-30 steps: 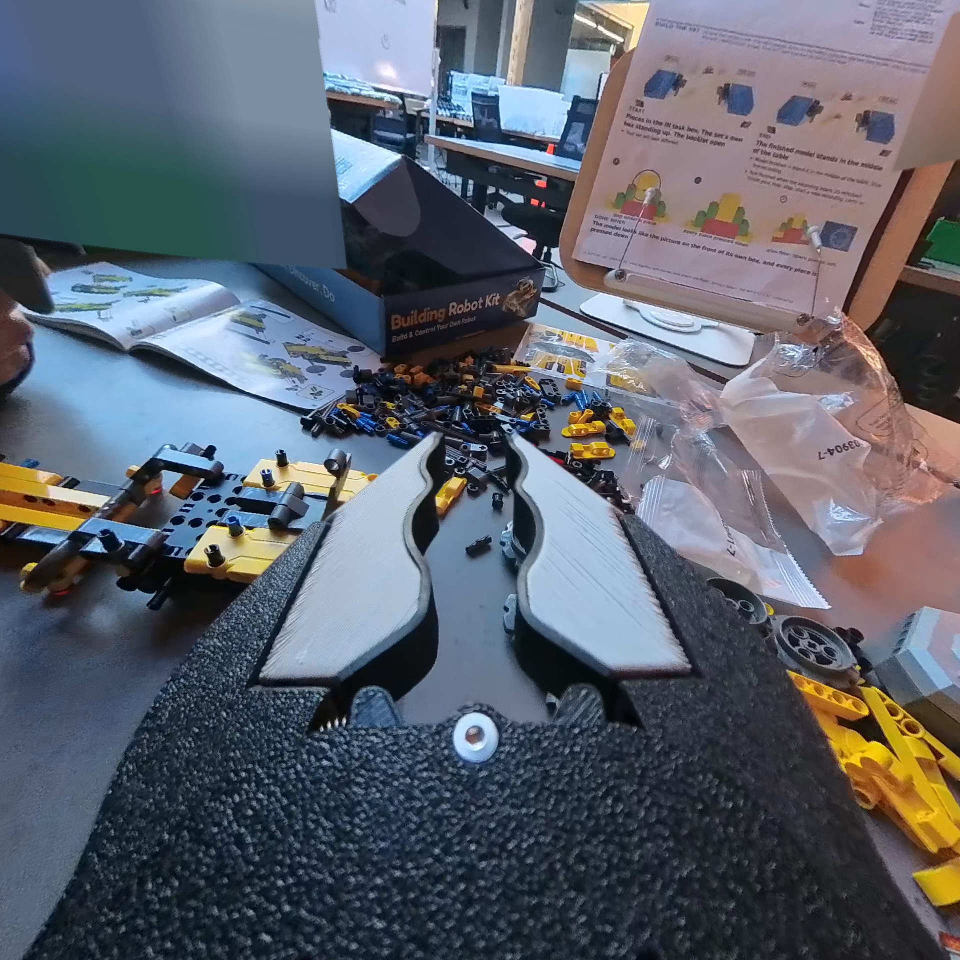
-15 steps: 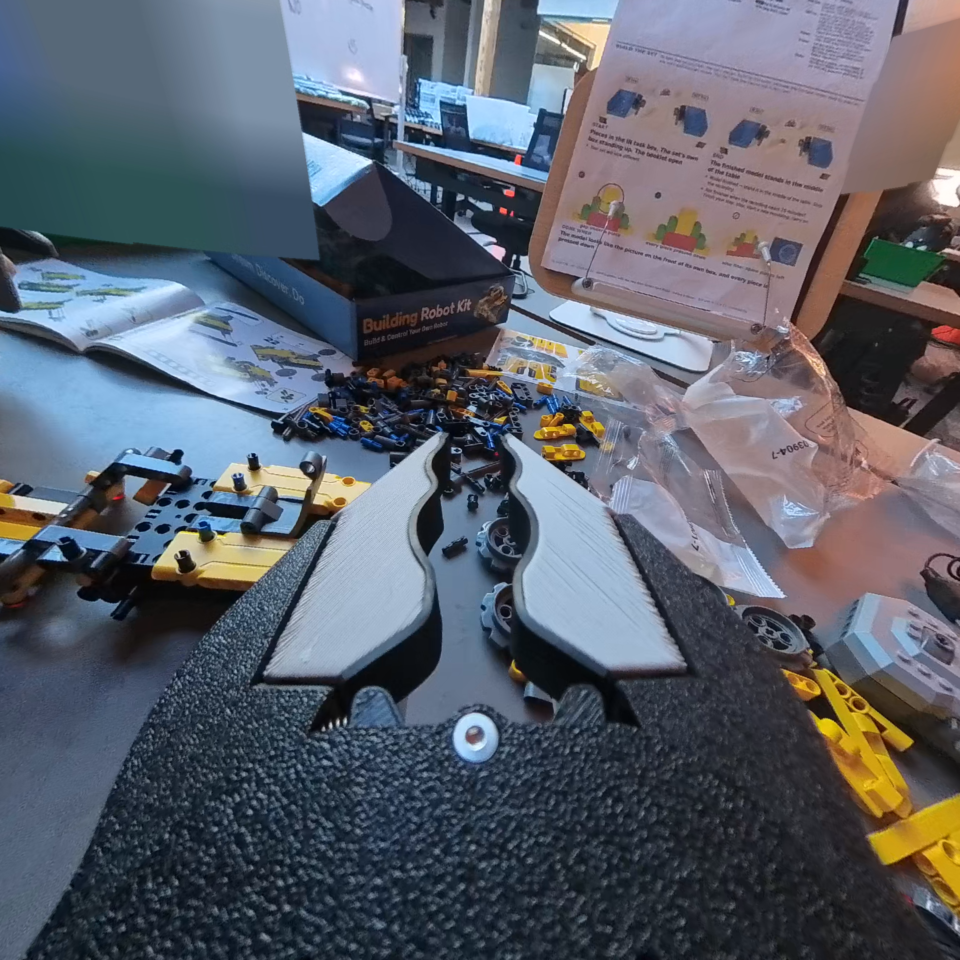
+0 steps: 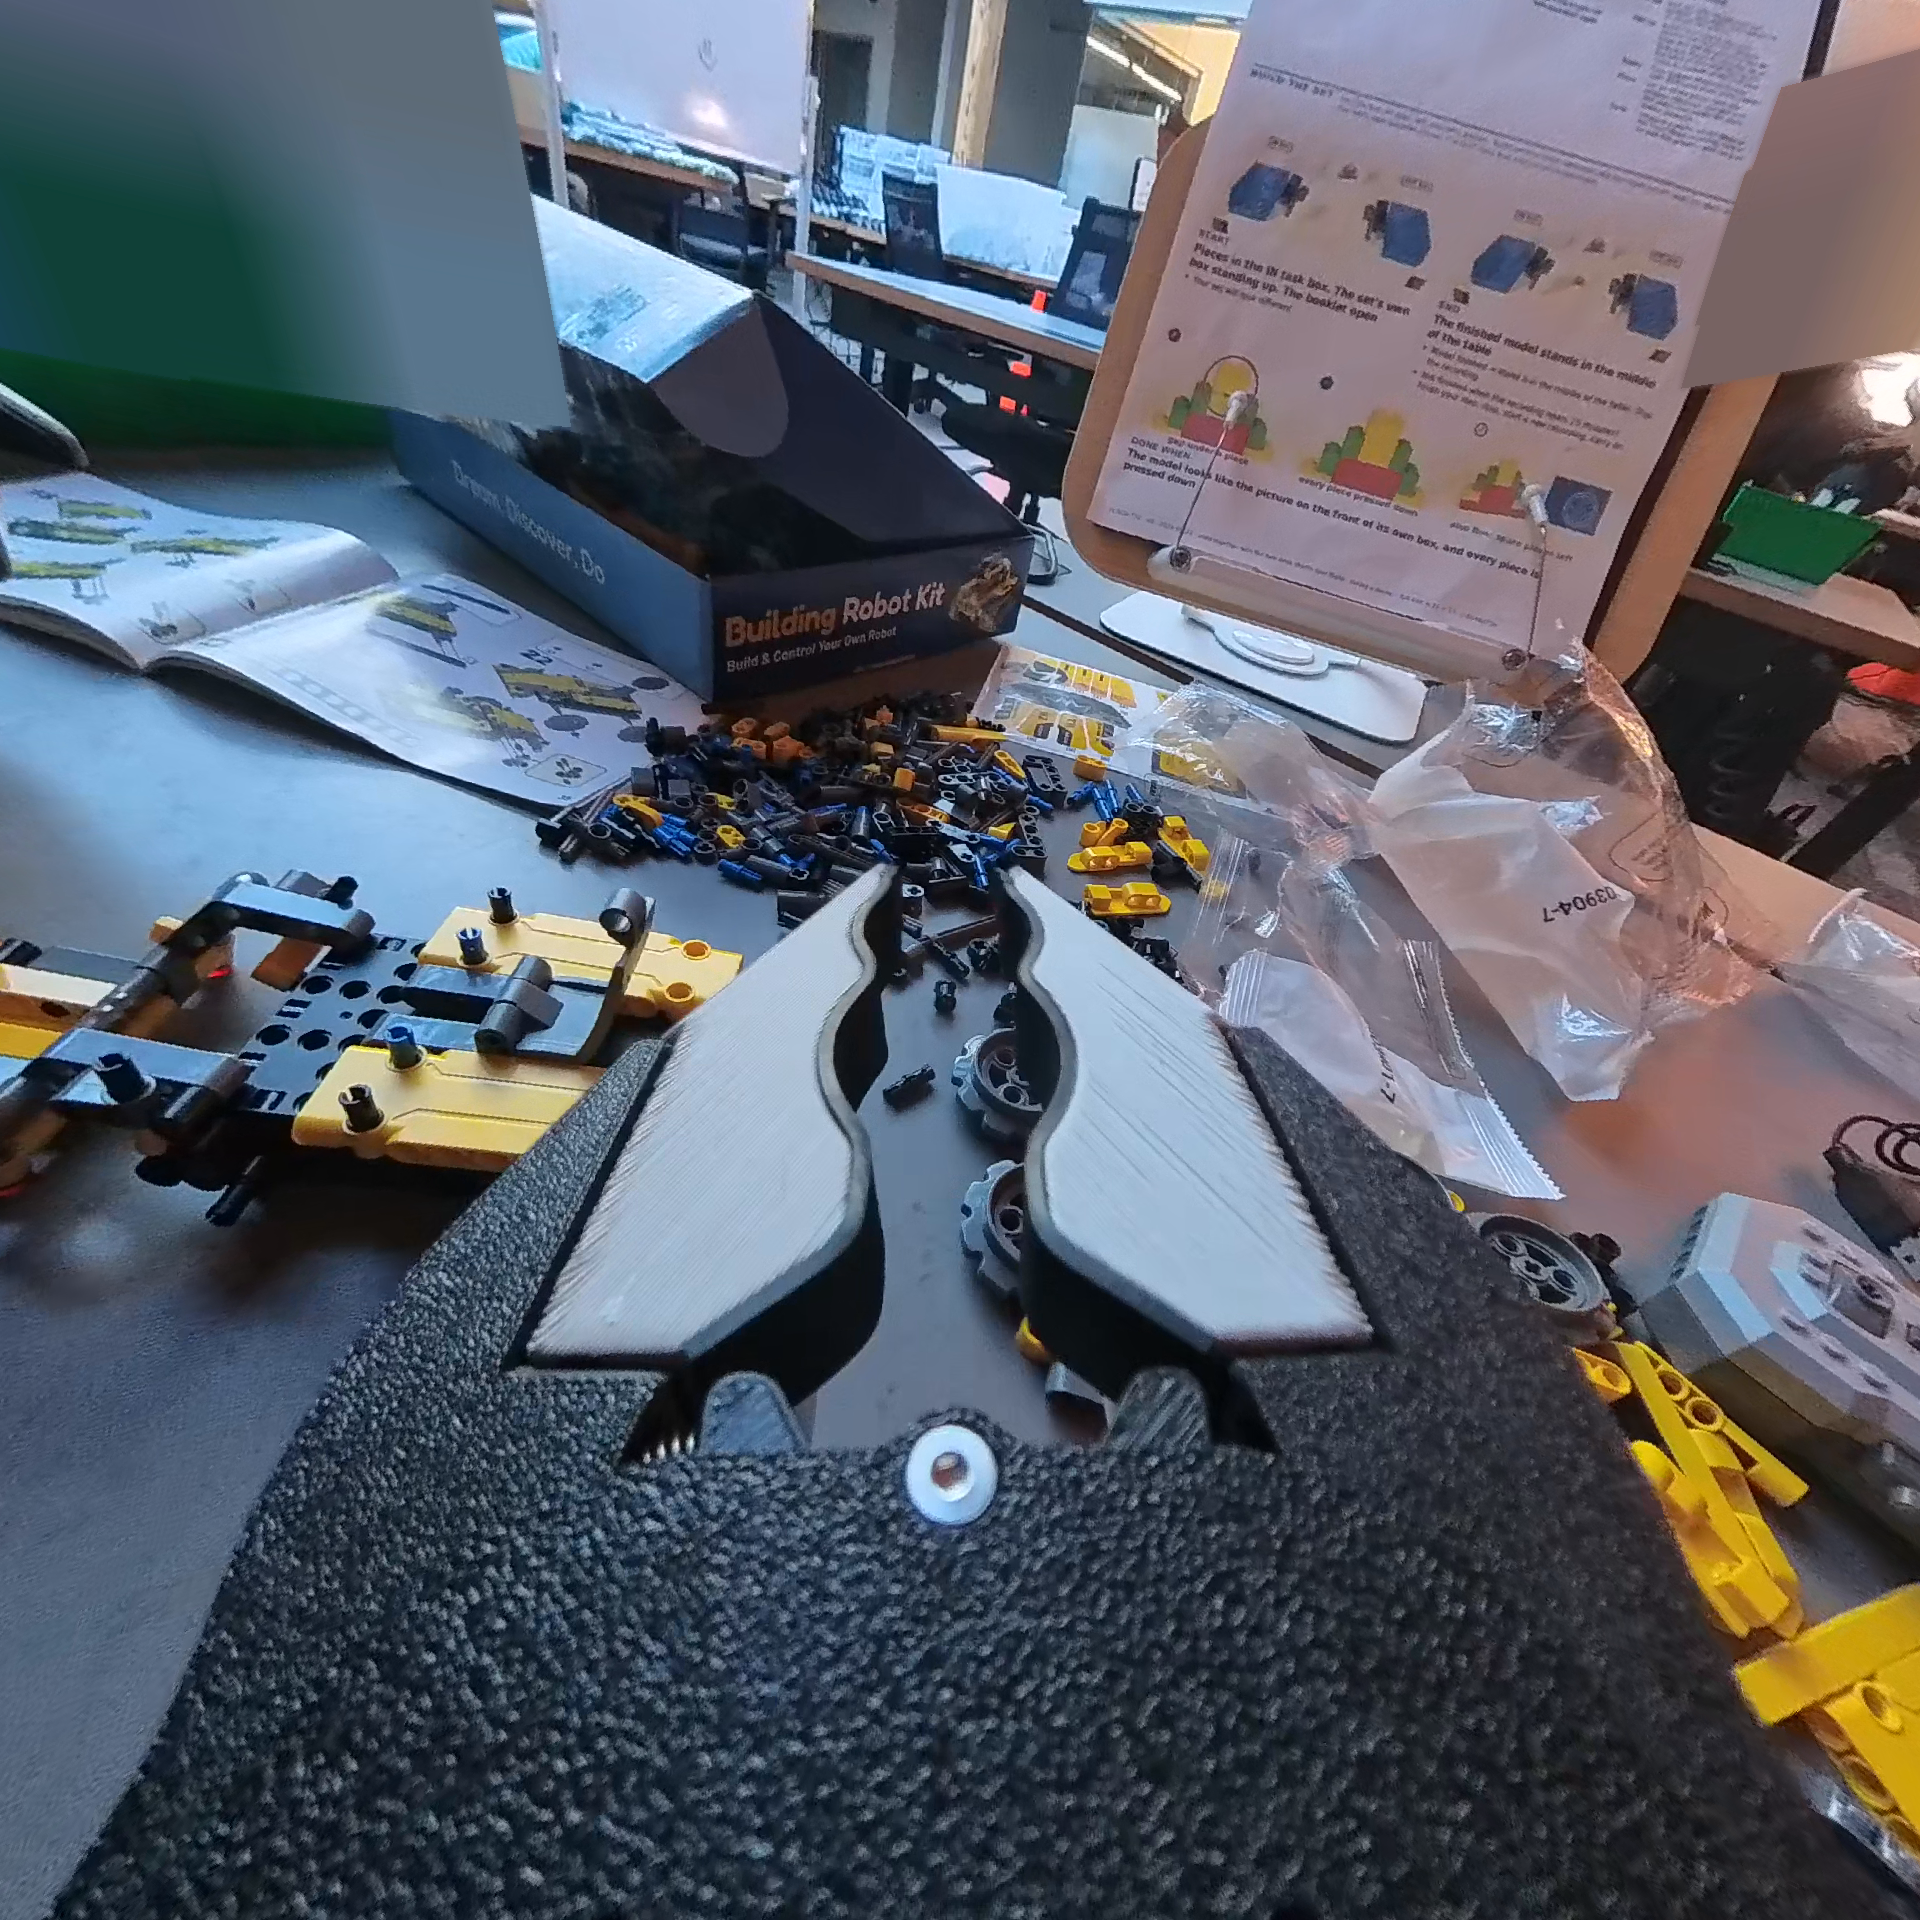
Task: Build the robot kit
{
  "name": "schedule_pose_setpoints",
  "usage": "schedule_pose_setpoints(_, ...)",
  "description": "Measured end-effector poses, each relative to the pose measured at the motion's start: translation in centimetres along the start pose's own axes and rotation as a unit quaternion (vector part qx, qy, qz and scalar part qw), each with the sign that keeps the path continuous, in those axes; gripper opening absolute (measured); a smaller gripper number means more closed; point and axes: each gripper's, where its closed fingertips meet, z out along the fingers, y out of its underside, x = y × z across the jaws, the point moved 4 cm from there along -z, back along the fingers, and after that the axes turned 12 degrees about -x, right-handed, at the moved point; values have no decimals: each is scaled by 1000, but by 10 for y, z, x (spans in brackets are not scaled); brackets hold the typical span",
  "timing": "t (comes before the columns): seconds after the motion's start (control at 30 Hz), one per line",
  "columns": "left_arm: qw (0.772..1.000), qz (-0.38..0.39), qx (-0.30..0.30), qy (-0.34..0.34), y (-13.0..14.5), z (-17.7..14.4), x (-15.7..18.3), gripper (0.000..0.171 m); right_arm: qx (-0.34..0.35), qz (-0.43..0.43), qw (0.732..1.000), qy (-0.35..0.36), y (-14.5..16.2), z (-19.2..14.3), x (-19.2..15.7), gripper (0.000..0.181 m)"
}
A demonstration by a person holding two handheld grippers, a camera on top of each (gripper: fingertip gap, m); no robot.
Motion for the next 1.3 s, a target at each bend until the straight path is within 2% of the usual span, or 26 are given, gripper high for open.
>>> schedule_pose_setpoints(0.3,1000,-3,-1,-8,0,0,-2,30,-4,-2,1000,-3,0,0,-2,17)
schedule_pose_setpoints(0.4,1000,-12,-5,-18,1,1,-5,30,-14,-19,998,-64,2,4,-19,16)
schedule_pose_setpoints(0.5,1000,-16,-10,-21,1,2,-6,30,-44,-46,994,-94,7,10,-32,28)
schedule_pose_setpoints(0.6,999,-26,-23,-17,3,5,-8,31,-45,-57,988,-140,7,6,-47,22)
schedule_pose_setpoints(0.73,999,-27,-23,-17,3,5,-9,31,-109,-86,966,-217,22,1,-72,42)
schedule_pose_setpoints(0.77,999,-26,-24,-17,3,5,-8,31,-125,-94,961,-226,25,-1,-75,43)
schedule_pose_setpoints(0.83,999,-25,-26,-15,4,6,-8,31,-147,-103,960,-213,30,0,-68,47)
schedule_pose_setpoints(0.87,999,-25,-27,-14,4,6,-8,31,-154,-106,961,-203,31,2,-64,54)
schedule_pose_setpoints(0.97,999,-27,-34,-14,5,7,-8,31,-151,-112,965,-184,26,6,-59,54)
schedule_pose_setpoints(1.03,999,-26,-36,-14,5,8,-8,31,-149,-108,963,-196,25,11,-65,55)
schedule_pose_setpoints(1.17,999,-25,-44,-11,6,9,-7,31,-148,-108,952,-244,19,23,-83,42)
schedule_pose_setpoints(1.3,998,-24,-53,-11,8,10,-5,30,-127,-110,958,-232,10,30,-84,46)
